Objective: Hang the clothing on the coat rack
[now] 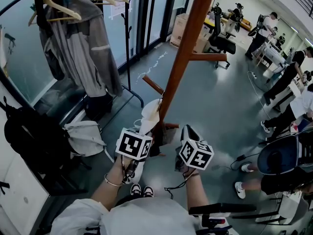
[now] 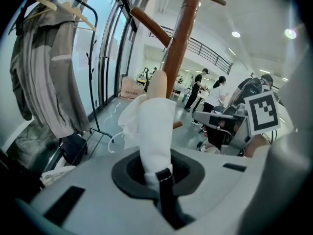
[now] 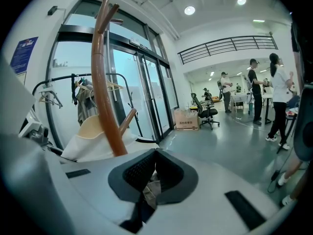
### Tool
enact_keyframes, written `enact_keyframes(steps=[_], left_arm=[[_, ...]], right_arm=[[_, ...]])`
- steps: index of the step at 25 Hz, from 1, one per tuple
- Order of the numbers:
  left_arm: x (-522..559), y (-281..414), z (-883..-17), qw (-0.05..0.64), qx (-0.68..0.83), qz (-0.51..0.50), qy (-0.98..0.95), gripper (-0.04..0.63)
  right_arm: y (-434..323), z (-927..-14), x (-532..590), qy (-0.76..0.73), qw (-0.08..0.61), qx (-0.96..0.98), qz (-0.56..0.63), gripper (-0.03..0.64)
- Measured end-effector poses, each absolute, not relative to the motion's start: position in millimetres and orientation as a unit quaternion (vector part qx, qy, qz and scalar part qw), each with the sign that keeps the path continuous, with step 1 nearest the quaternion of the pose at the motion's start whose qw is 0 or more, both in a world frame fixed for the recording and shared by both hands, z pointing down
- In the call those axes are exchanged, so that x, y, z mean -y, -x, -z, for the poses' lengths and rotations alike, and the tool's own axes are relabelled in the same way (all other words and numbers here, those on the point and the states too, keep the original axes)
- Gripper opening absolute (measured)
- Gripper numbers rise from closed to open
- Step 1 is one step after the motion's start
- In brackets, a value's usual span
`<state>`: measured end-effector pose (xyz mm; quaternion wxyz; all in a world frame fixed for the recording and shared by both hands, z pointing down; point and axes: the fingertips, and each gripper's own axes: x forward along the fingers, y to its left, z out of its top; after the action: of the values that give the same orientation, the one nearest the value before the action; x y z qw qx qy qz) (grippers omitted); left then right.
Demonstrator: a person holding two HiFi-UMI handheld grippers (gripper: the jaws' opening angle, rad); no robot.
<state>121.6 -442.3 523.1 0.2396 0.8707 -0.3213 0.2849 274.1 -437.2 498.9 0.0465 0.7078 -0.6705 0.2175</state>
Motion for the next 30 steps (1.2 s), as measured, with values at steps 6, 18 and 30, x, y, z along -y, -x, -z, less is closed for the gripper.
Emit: enact_keyframes(steps=[6,18,30], left_arm=[[445,-122,-526,0.234,0.325,-0.279,-0.873,0.025],[443,-128,-541,0.291,0.324,-0.222,-0.873,0.092],[436,-129,-518,0.278,0.328,-0.174,-0.886,0.229]], right_arm=[[-273,-503,437,-0.706,0.048,0.671,-0.223,0.023],[-268,-507,441,-0.692,0.053,0.683,-0.228,0.023],[-252,-501,455,-0.656,0.056,0.718,-0.226,0.023]])
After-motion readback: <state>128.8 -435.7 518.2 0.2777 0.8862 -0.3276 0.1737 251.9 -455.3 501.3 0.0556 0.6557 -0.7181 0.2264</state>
